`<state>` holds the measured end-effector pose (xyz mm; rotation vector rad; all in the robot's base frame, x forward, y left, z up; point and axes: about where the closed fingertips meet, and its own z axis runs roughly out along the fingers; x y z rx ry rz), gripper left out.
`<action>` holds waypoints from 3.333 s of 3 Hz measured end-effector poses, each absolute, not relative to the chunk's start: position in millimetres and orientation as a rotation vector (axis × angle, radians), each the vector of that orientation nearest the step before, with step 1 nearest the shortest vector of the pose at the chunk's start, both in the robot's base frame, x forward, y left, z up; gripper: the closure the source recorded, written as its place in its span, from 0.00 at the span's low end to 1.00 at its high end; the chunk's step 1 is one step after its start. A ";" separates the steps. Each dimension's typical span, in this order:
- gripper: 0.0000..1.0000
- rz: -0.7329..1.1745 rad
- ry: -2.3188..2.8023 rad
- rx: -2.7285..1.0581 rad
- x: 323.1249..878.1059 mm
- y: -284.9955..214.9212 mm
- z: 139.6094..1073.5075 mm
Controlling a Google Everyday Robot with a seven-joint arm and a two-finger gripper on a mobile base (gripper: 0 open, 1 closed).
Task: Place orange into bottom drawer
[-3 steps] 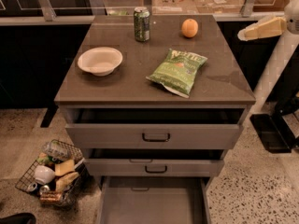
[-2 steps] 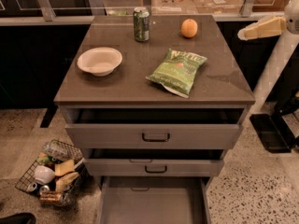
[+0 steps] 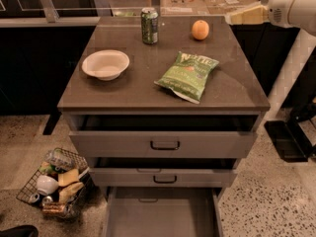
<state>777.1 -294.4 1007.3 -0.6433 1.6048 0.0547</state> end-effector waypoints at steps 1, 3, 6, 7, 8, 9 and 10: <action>0.00 0.114 1.621 -0.609 825.0 -272.1 998.7; 0.00 0.219 1.632 -0.593 879.2 -243.8 967.5; 0.00 0.282 1.694 -0.644 924.8 -203.7 904.6; 0.00 0.327 1.740 -0.626 931.9 -193.8 878.4; 0.00 0.326 1.739 -0.626 933.3 -191.8 877.5; 0.00 0.302 1.729 -0.605 945.1 -184.8 868.2; 0.00 0.282 1.723 -0.575 955.5 -181.3 854.0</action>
Offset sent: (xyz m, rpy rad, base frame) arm 0.1154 0.0350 -0.0280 0.1257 0.0713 0.0348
